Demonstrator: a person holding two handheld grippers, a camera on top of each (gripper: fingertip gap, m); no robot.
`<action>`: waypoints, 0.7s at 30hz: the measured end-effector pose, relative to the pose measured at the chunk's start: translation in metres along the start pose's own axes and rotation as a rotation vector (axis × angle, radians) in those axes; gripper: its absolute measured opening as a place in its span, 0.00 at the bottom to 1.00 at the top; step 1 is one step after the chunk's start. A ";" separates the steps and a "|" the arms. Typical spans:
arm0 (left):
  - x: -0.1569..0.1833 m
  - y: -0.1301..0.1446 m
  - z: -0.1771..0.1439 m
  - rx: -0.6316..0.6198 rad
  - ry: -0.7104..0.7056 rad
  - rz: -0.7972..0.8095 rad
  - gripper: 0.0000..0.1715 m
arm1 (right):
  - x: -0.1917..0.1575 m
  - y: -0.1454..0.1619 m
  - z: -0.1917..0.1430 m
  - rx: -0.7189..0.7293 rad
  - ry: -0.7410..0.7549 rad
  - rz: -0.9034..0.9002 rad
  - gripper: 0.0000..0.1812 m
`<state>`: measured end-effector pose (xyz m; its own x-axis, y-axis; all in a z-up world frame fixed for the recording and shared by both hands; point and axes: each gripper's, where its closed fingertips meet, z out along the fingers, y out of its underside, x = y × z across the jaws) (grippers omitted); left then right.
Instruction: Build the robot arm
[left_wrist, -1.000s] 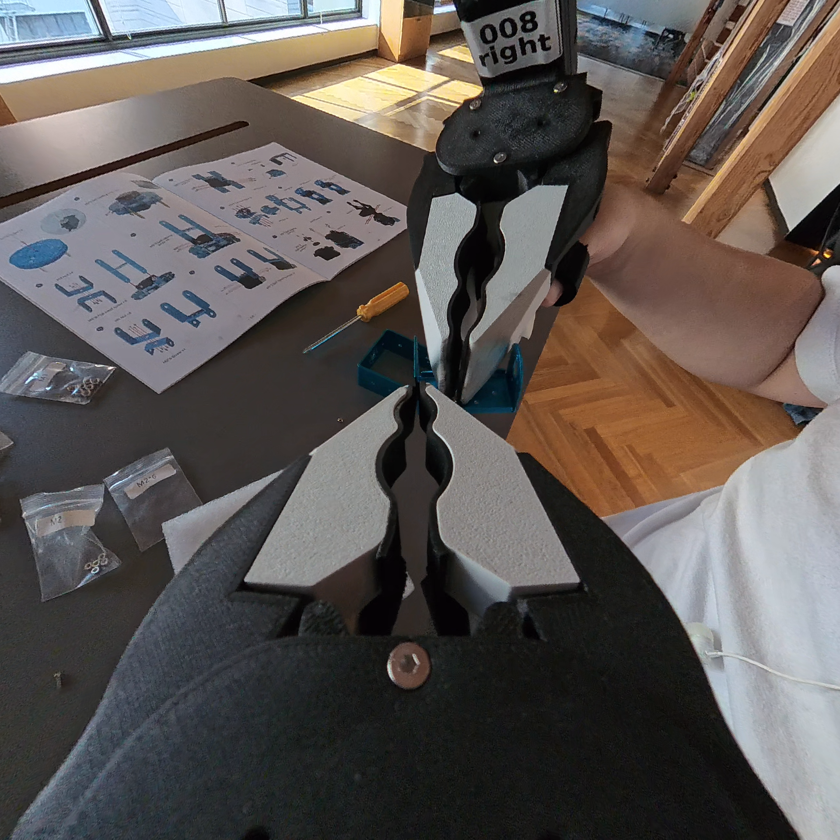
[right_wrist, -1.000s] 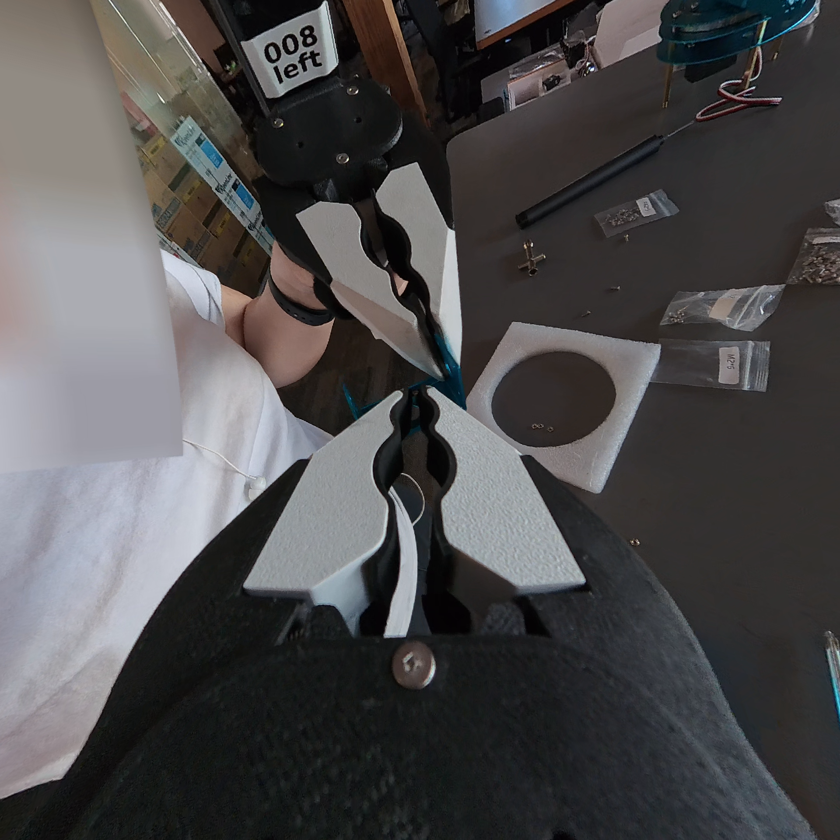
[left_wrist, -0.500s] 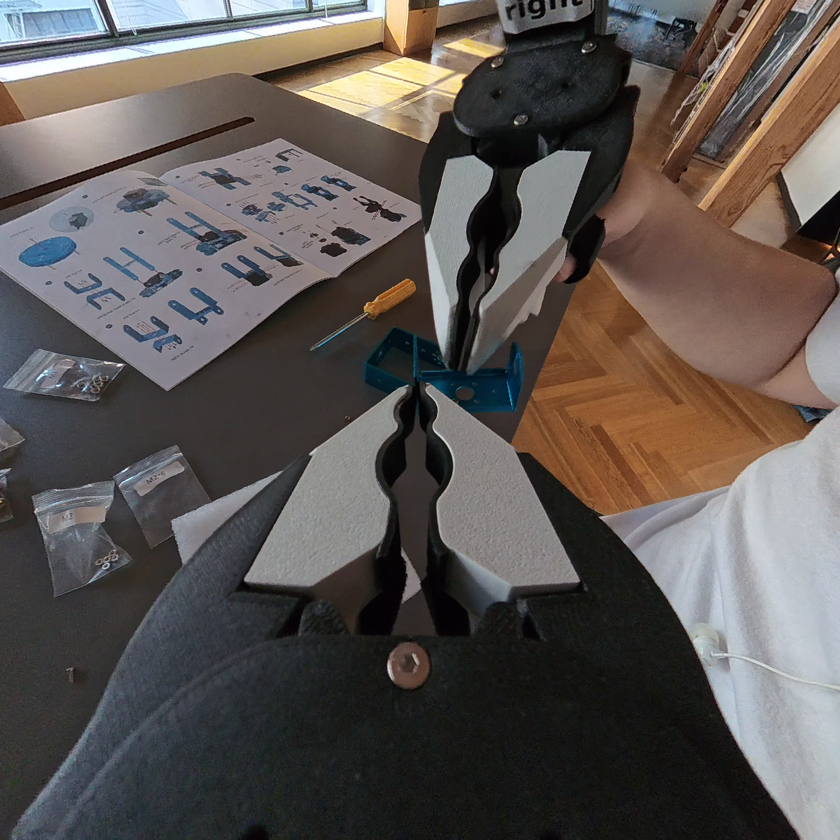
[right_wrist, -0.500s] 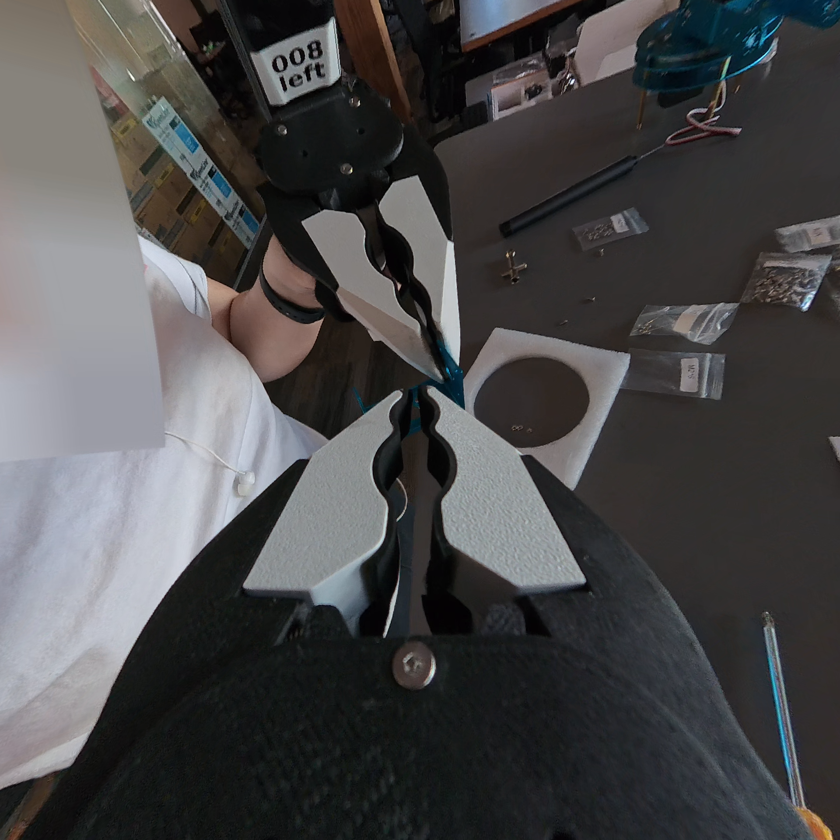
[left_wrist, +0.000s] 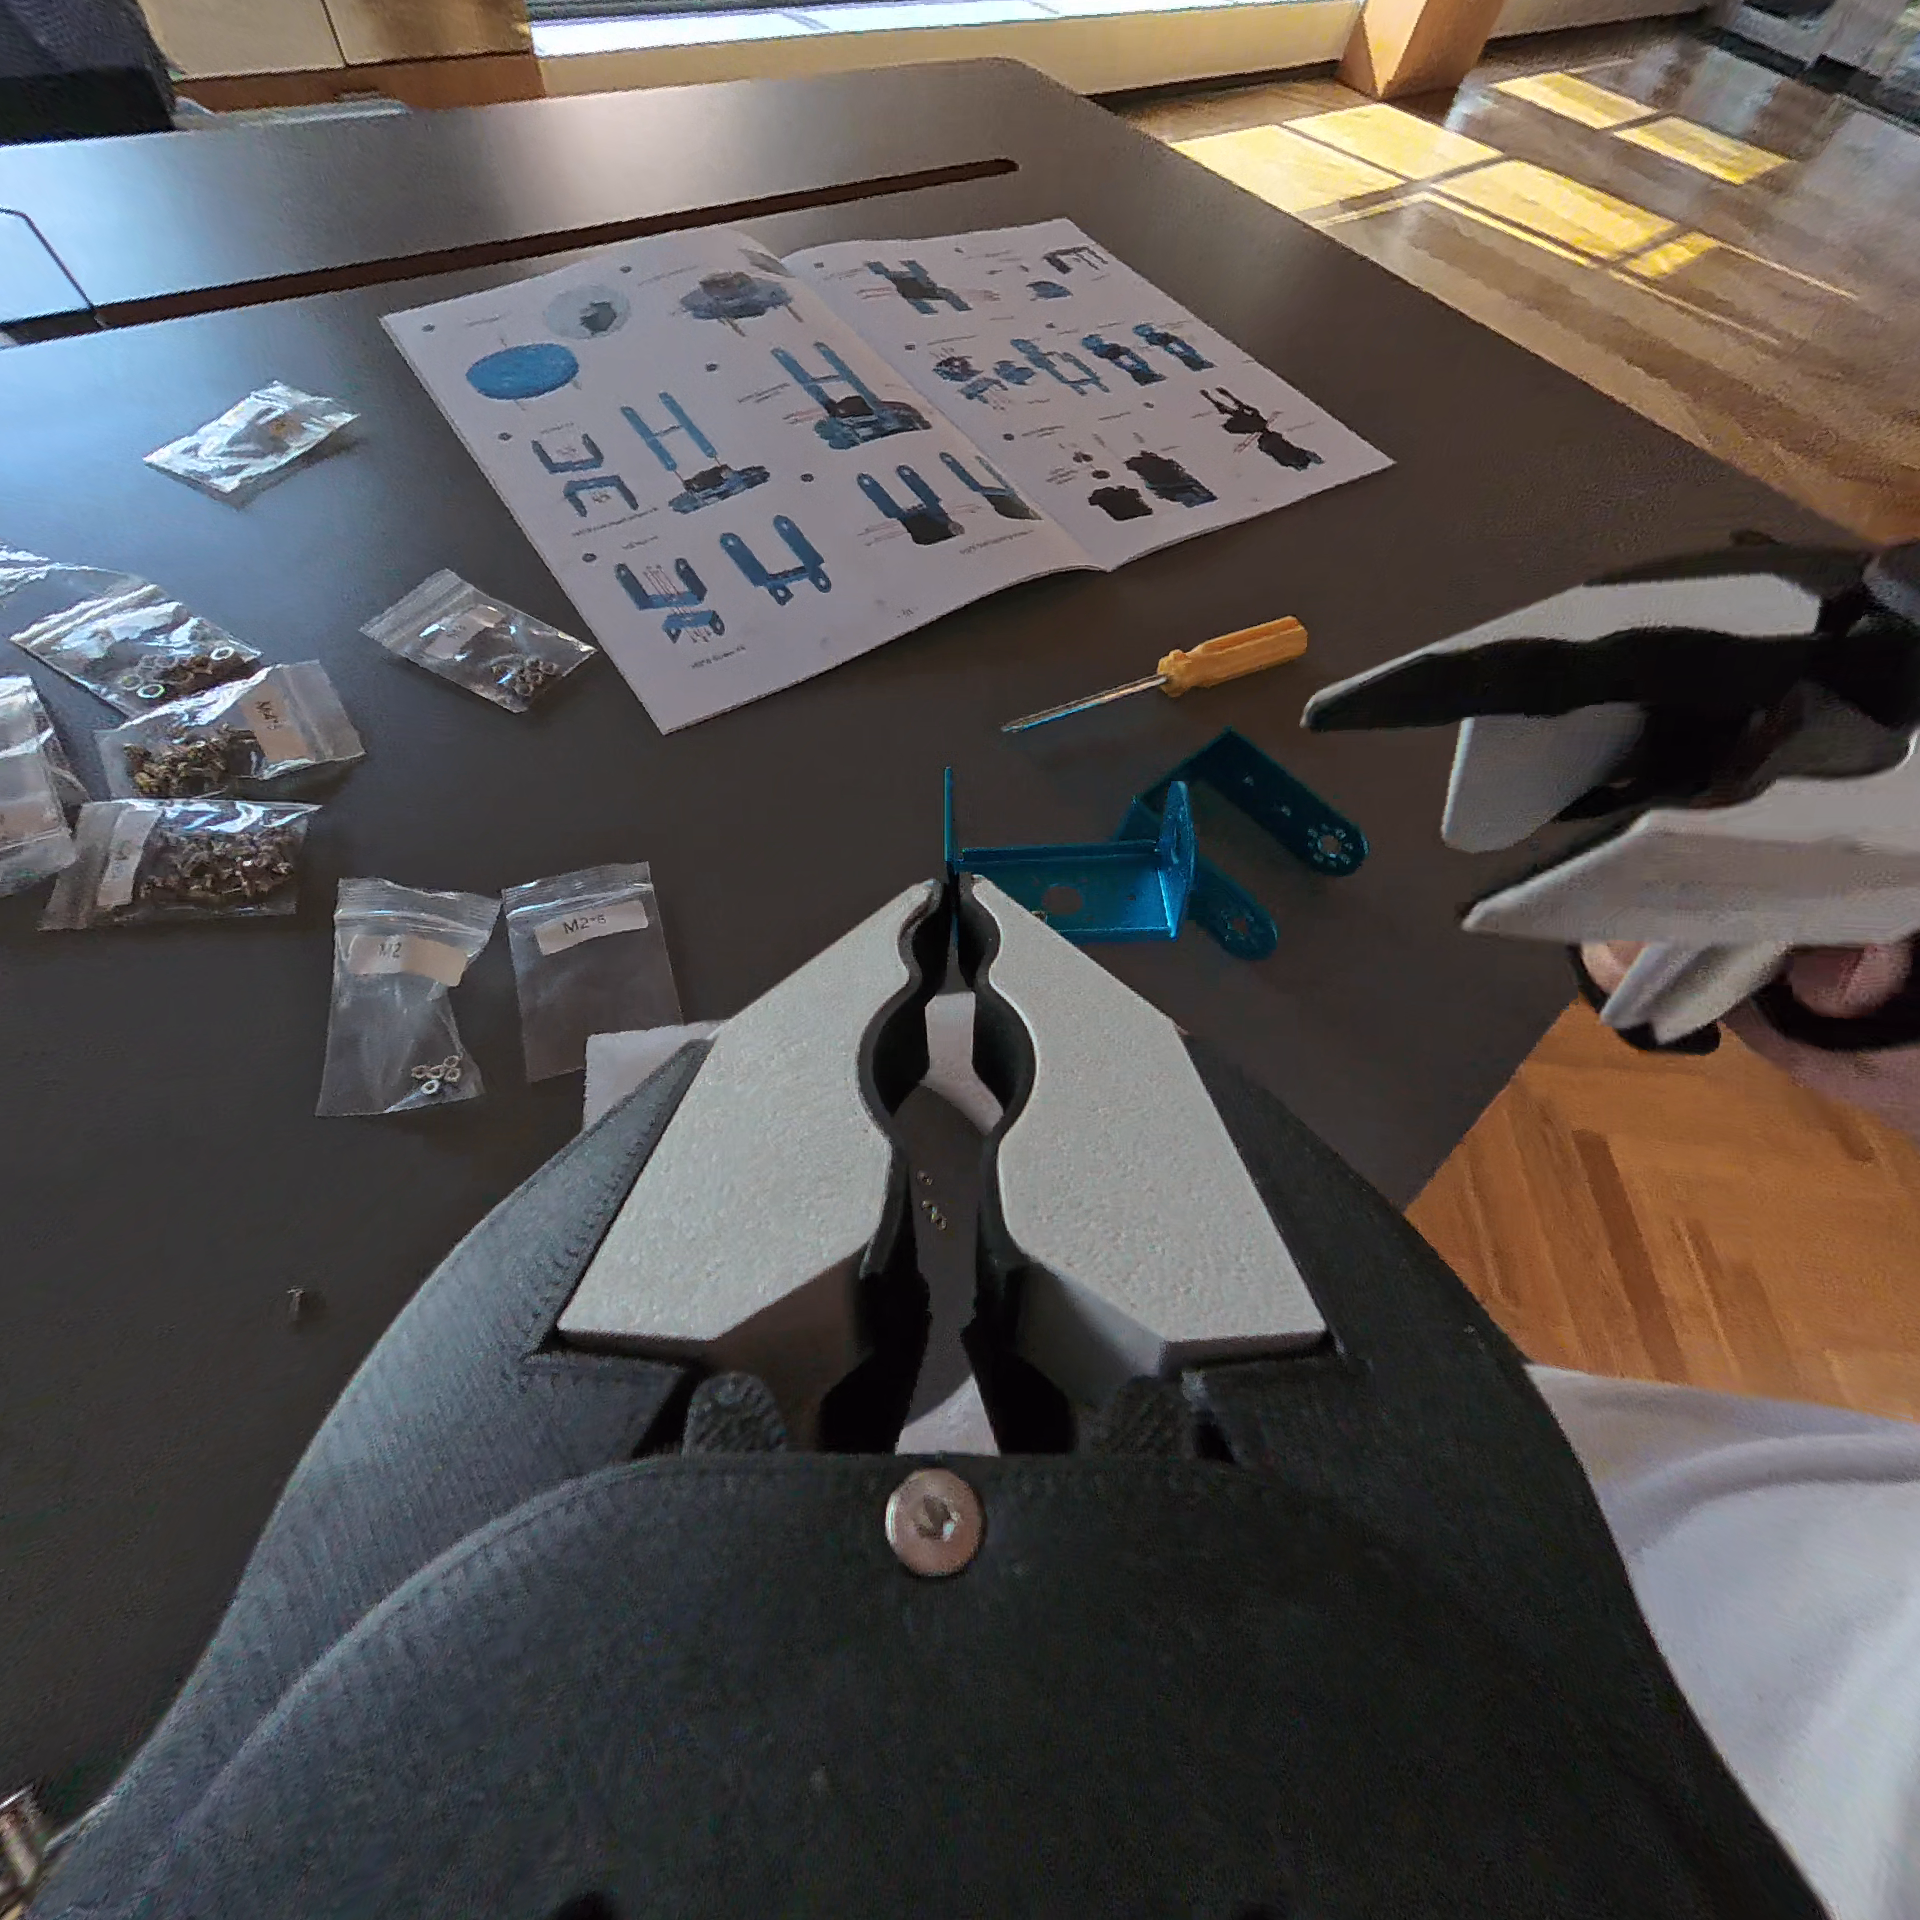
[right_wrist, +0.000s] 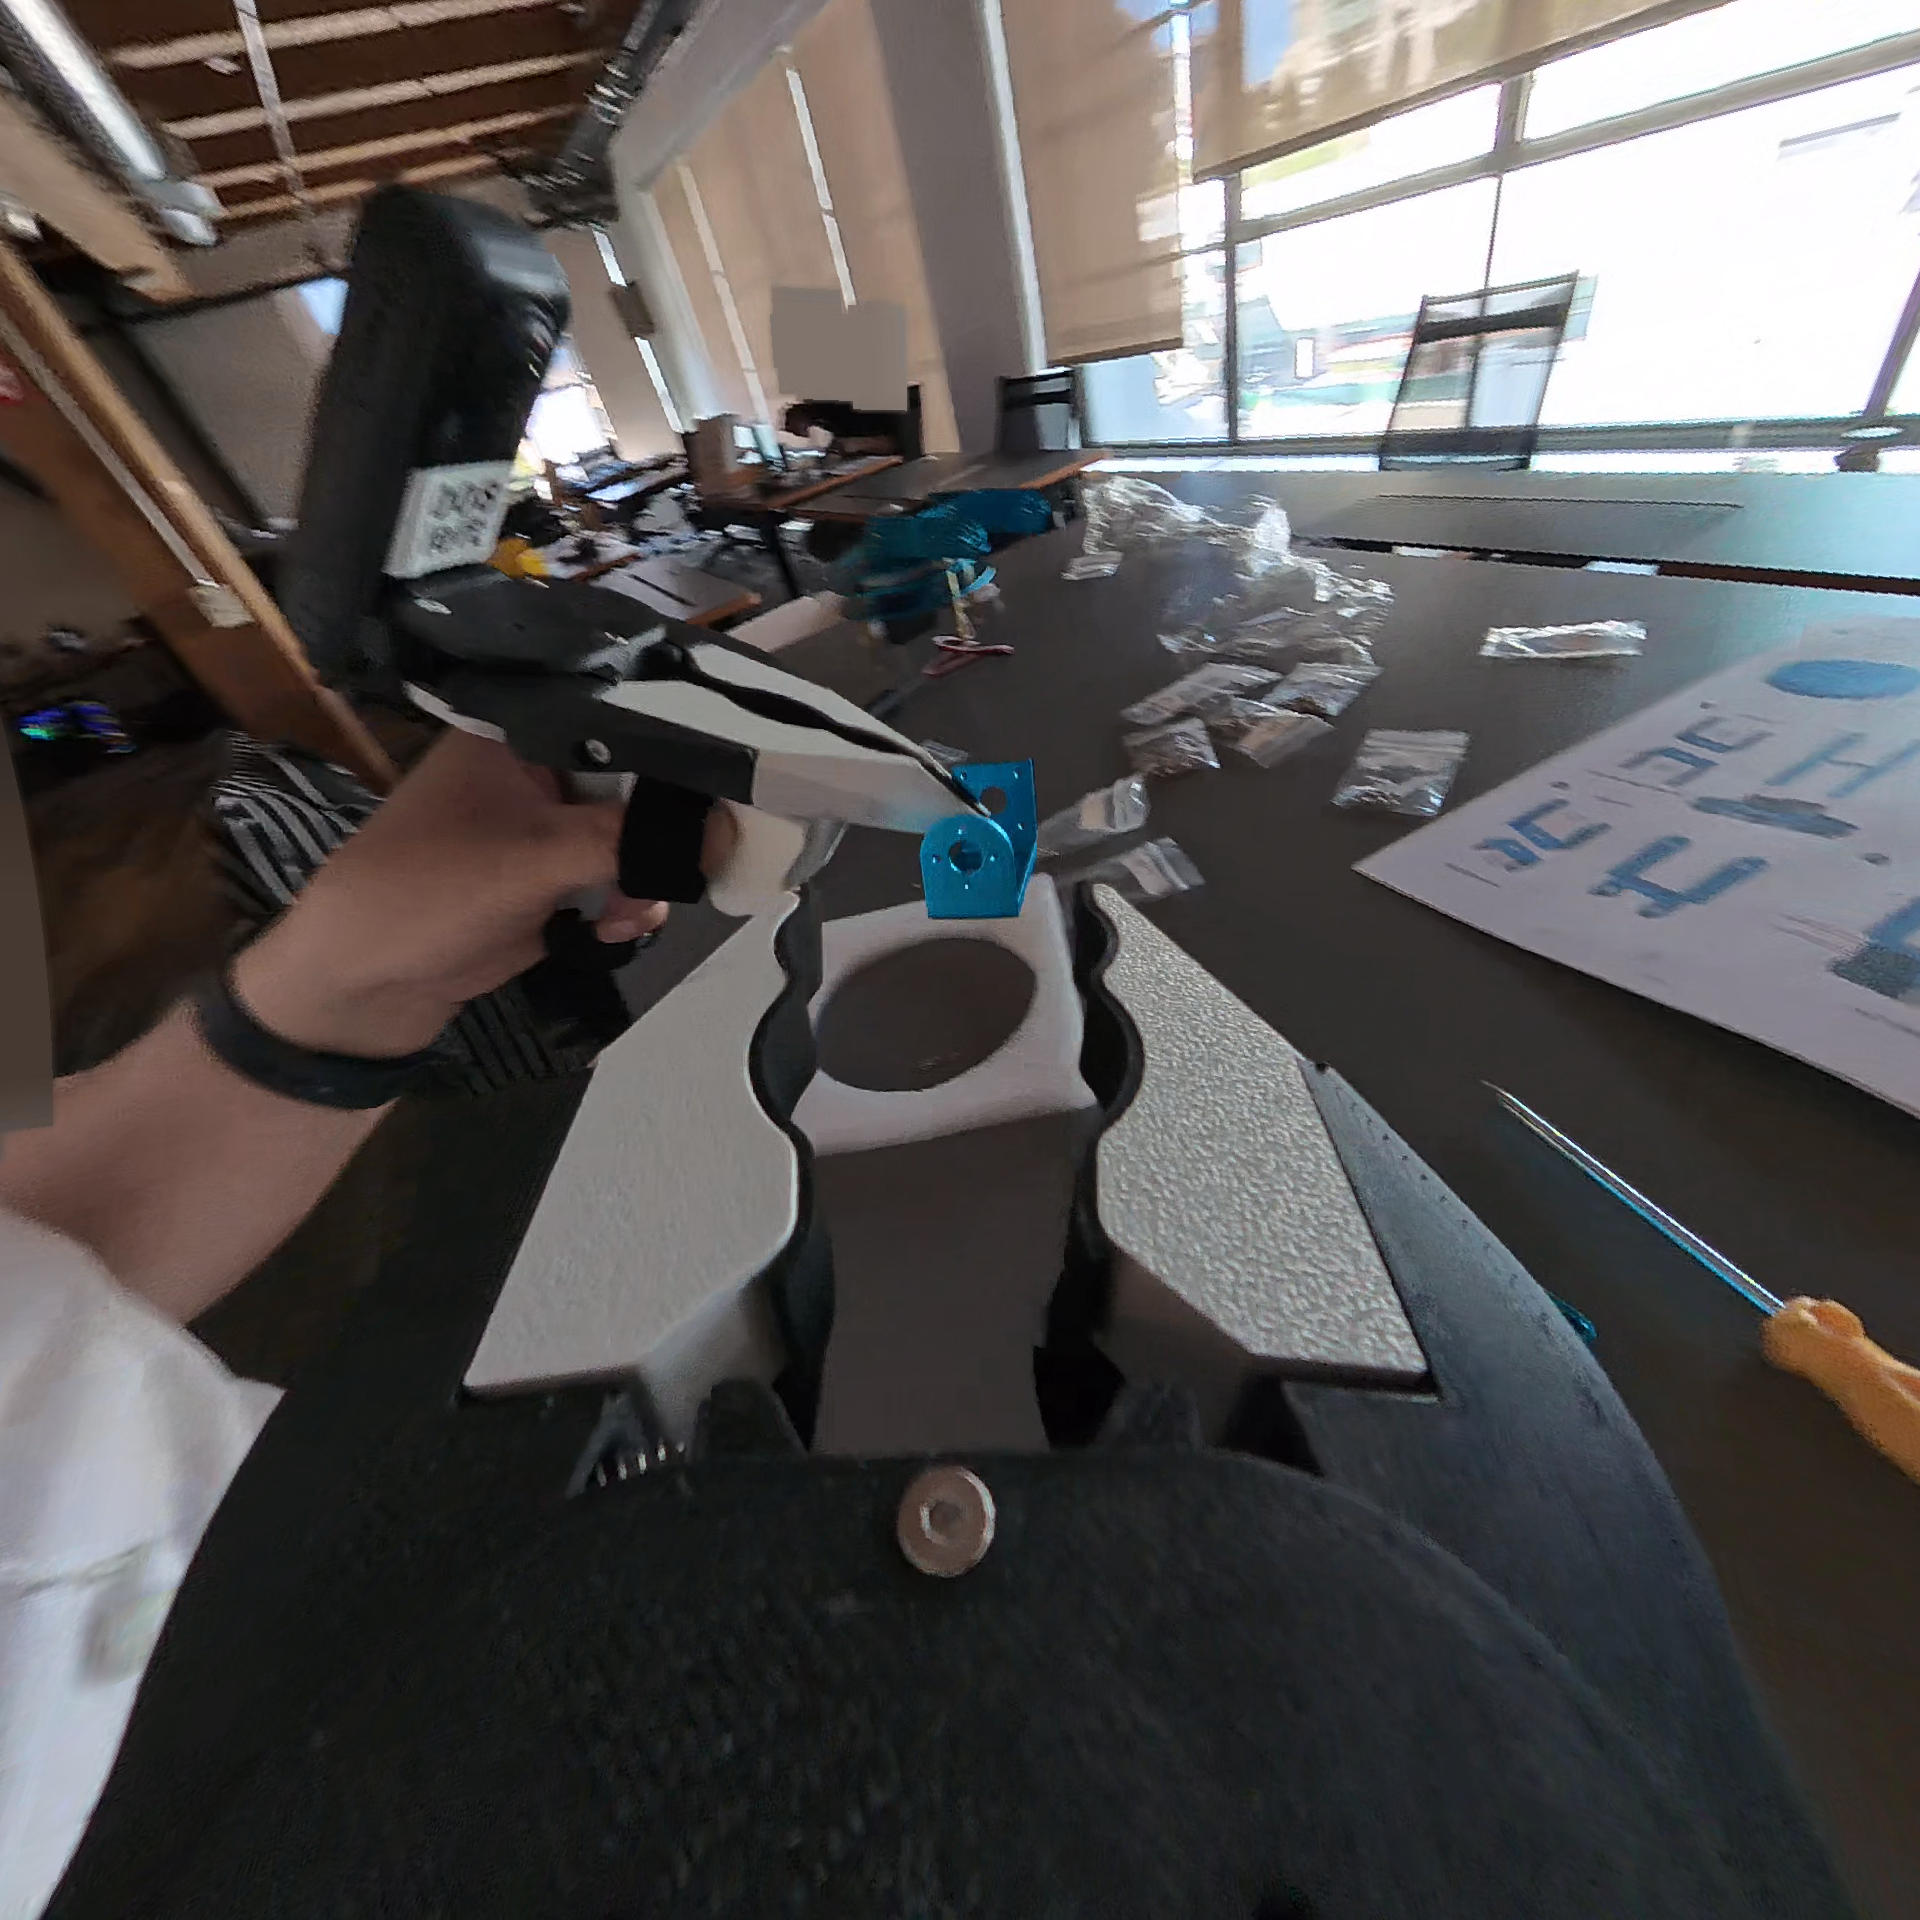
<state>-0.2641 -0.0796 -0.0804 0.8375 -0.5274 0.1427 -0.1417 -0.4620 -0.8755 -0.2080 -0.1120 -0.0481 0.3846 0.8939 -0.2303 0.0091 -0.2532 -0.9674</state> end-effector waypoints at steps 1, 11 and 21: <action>0.000 -0.001 0.005 -0.005 -0.012 -0.004 0.00 | 0.004 0.005 0.004 -0.010 0.027 -0.011 0.28; 0.010 -0.012 0.046 -0.023 -0.118 -0.063 0.00 | 0.051 0.014 0.016 -0.027 0.059 0.101 0.24; 0.047 -0.023 0.075 -0.007 -0.173 -0.090 0.00 | 0.085 0.015 -0.013 -0.083 0.007 0.068 0.13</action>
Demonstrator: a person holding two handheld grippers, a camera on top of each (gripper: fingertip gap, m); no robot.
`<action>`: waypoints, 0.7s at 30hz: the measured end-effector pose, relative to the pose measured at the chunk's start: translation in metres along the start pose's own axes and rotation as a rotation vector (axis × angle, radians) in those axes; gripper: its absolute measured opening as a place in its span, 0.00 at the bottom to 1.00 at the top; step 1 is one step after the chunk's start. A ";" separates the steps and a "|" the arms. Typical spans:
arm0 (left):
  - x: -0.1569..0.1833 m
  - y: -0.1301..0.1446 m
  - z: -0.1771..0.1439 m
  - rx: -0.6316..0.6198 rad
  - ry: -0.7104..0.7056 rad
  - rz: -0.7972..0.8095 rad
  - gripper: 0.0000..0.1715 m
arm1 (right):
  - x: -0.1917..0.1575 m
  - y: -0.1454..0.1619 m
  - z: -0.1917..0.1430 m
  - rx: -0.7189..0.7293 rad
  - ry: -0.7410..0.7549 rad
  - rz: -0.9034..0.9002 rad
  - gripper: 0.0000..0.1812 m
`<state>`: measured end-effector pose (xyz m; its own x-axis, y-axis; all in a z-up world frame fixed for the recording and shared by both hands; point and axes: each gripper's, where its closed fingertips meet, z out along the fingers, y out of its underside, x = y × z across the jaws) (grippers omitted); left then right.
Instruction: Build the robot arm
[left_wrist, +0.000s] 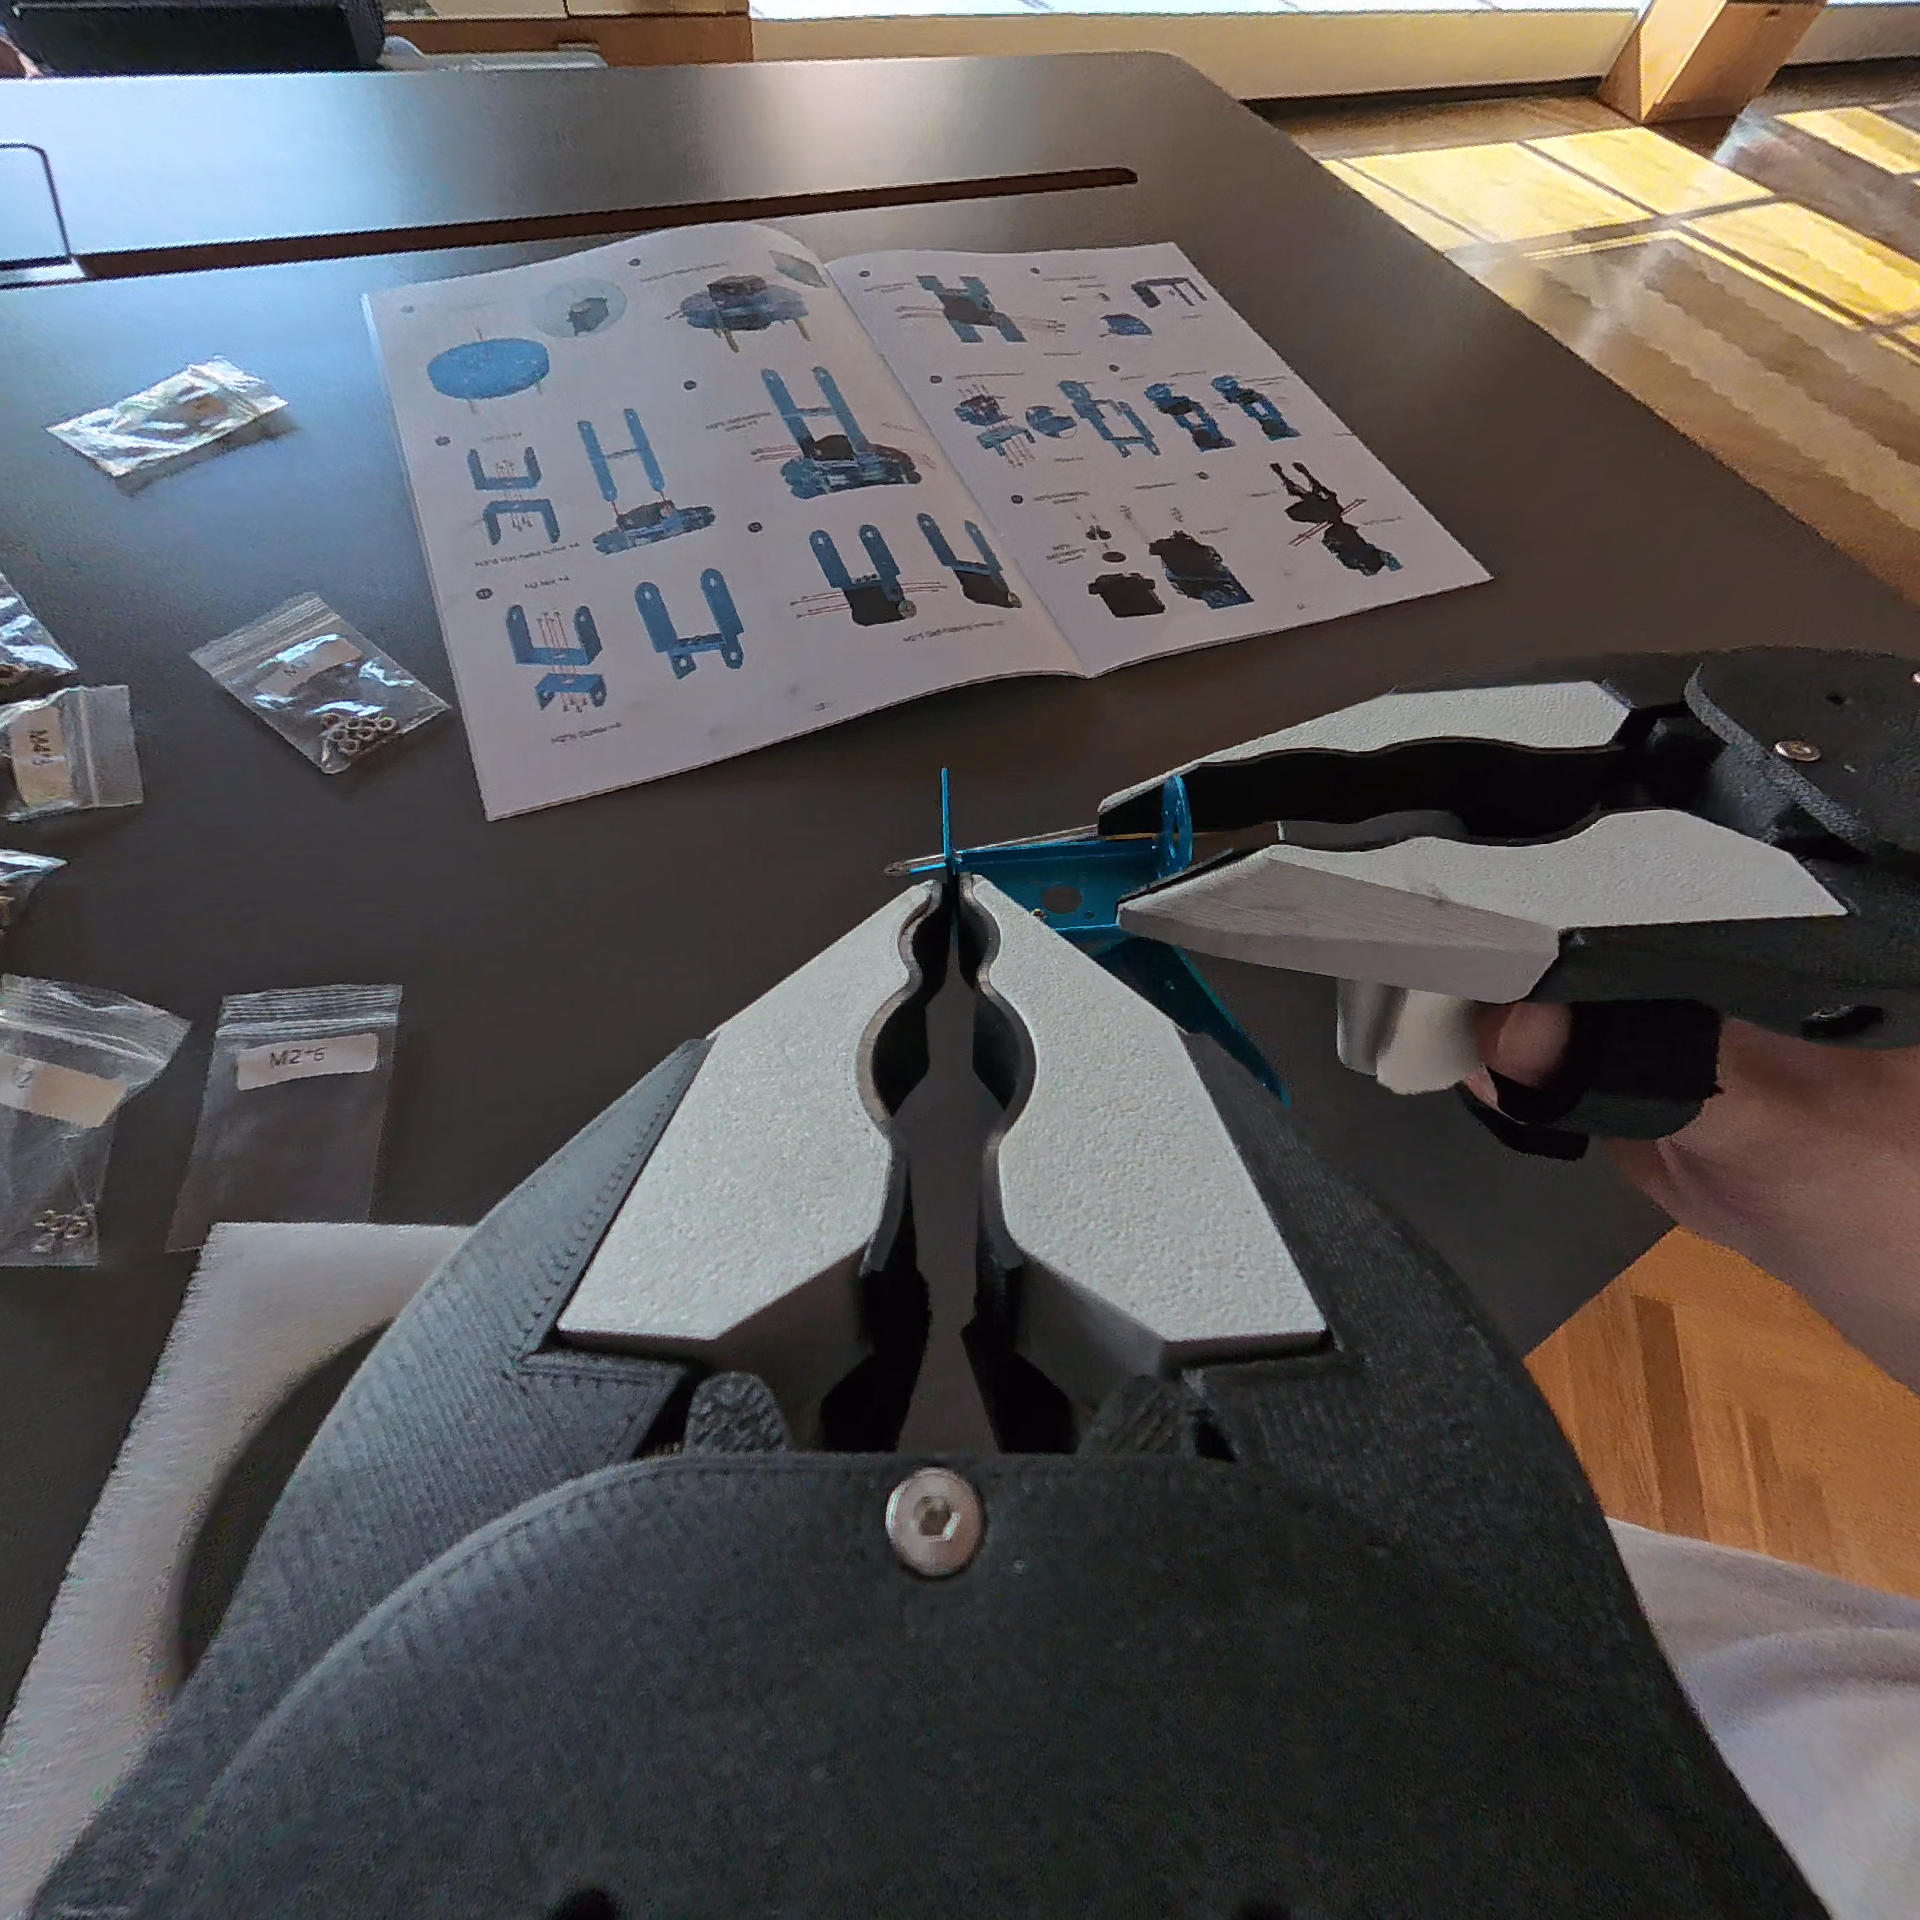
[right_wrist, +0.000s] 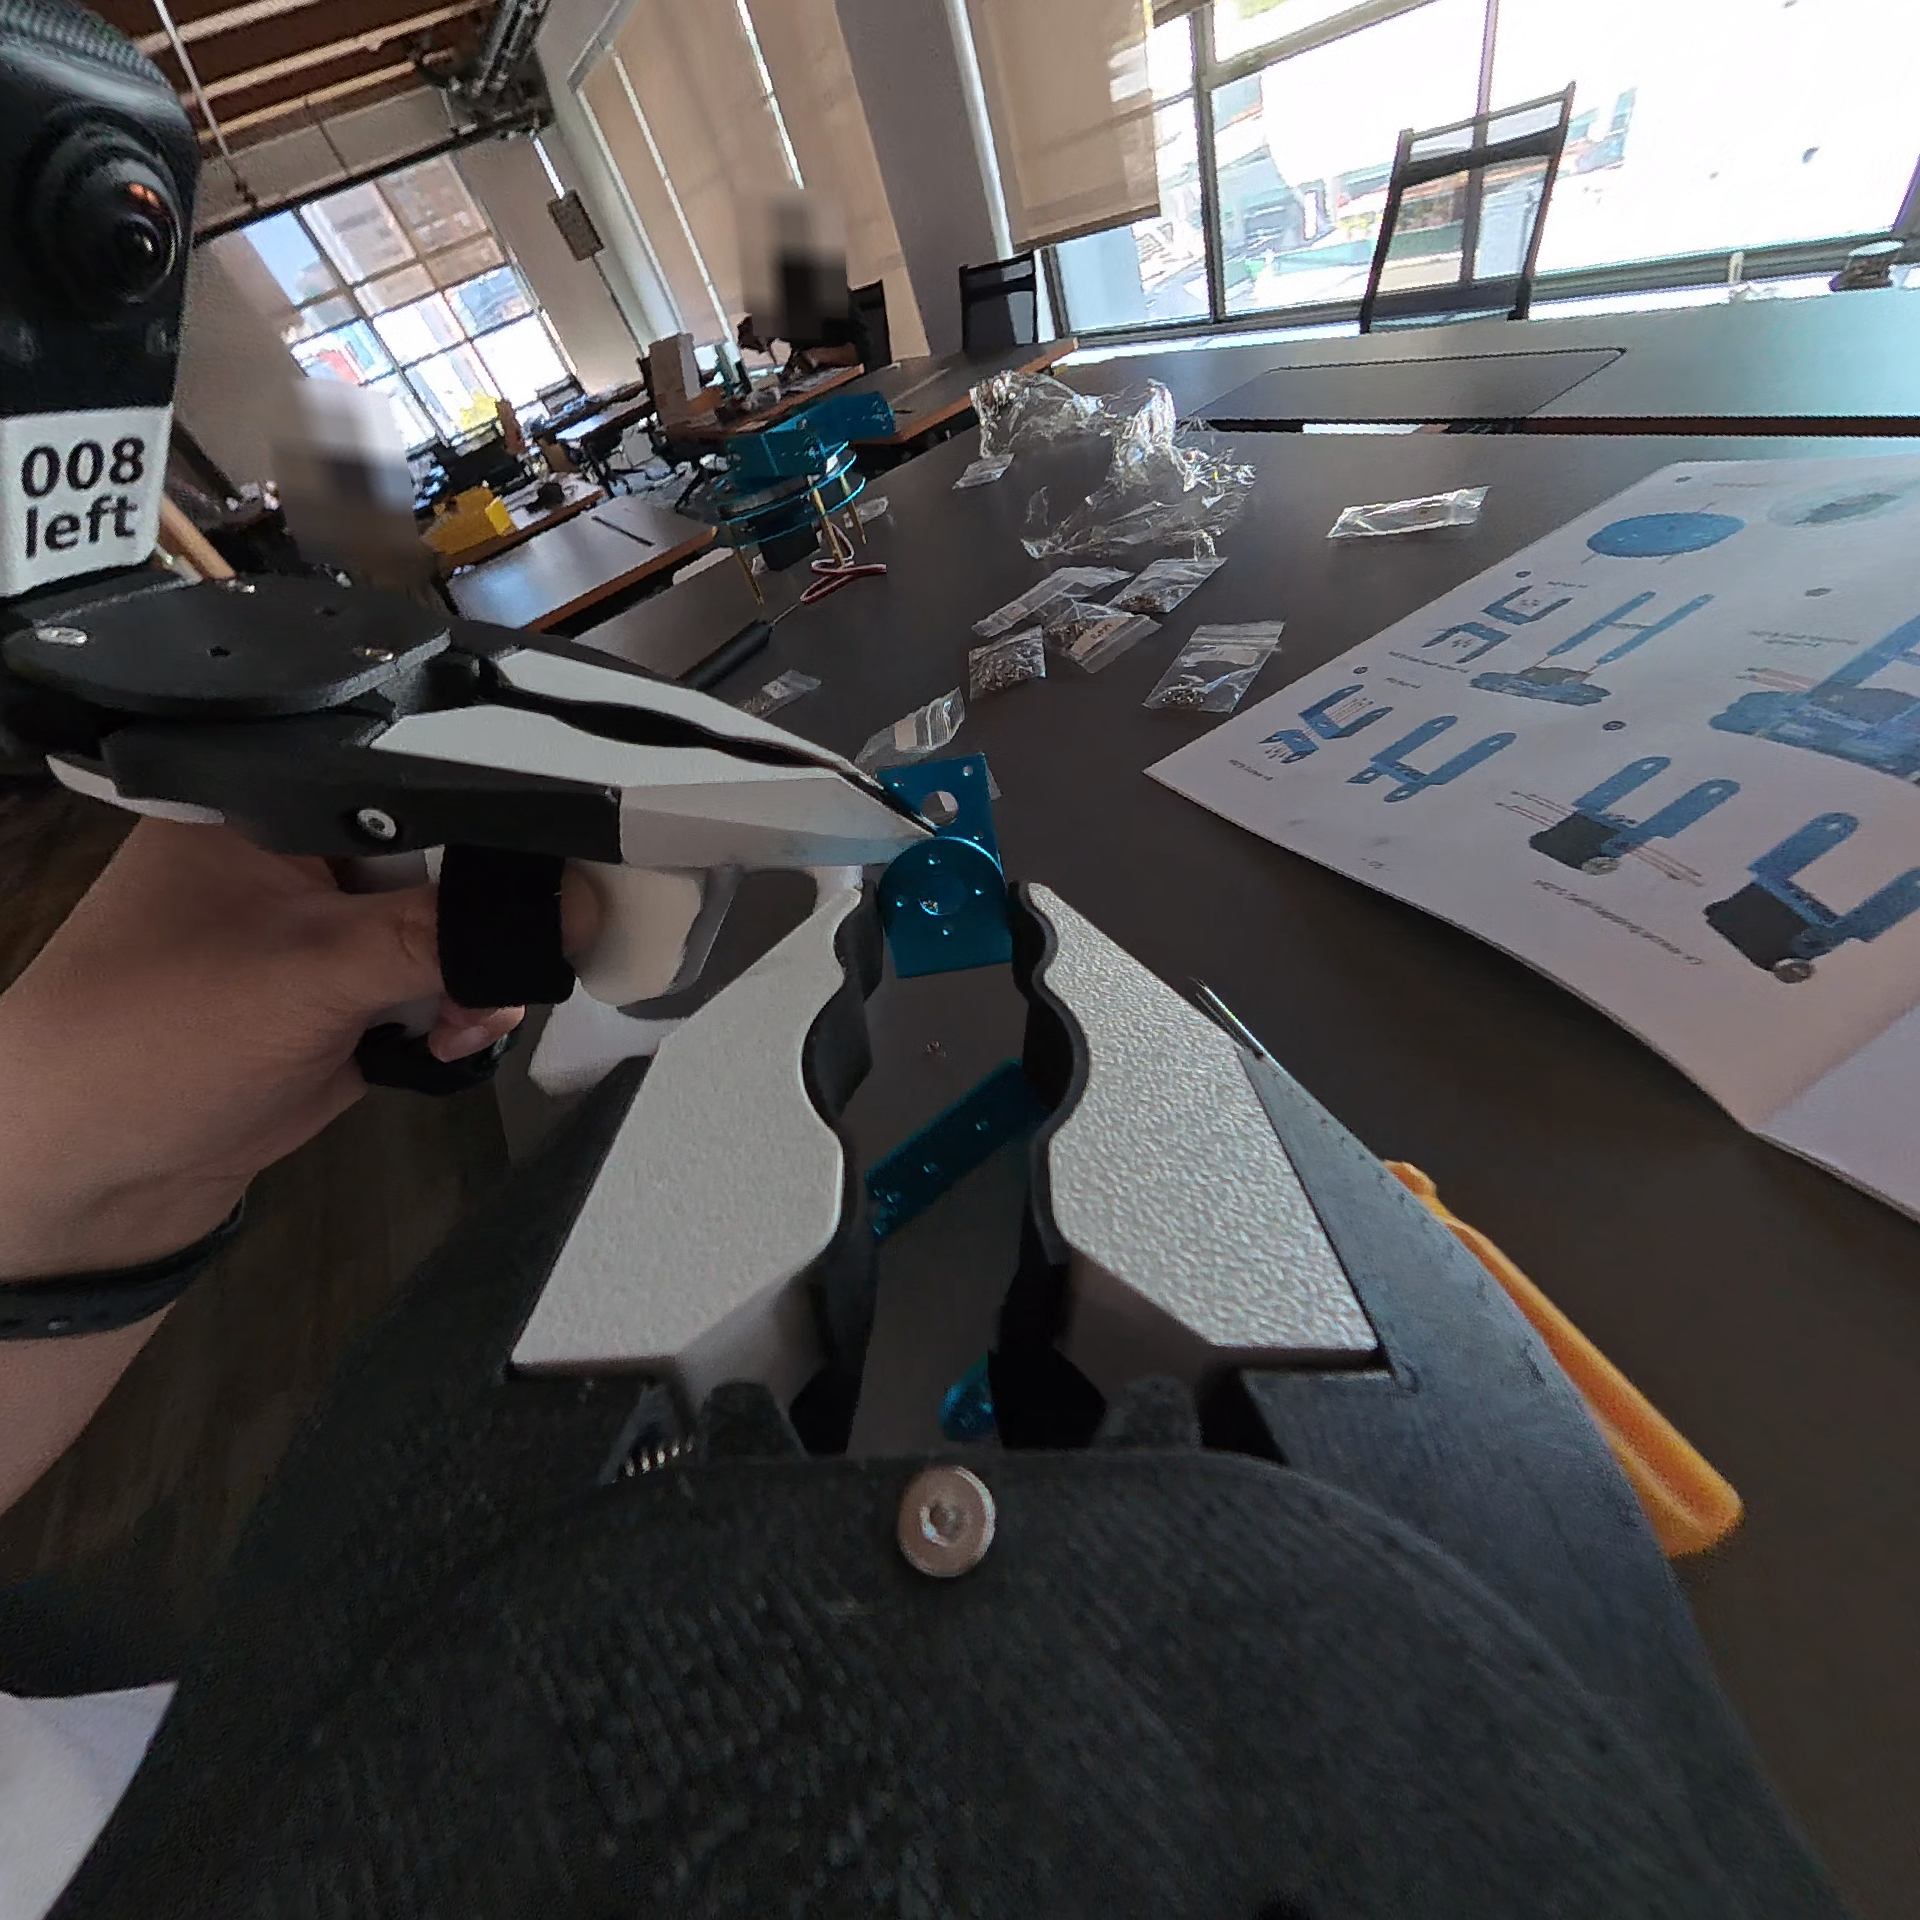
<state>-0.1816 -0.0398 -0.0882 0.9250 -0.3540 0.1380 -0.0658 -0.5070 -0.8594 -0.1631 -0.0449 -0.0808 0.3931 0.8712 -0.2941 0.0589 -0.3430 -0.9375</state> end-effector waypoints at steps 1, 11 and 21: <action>0.004 -0.001 0.001 0.006 0.005 0.007 0.00 | 0.001 -0.001 -0.004 -0.002 -0.009 -0.019 0.13; 0.008 -0.001 -0.023 0.040 0.291 -0.059 0.24 | 0.001 -0.013 -0.026 -0.008 -0.318 0.158 0.12; 0.020 -0.028 -0.047 0.151 0.909 -0.094 0.22 | -0.020 -0.032 -0.011 0.035 -0.500 0.230 0.12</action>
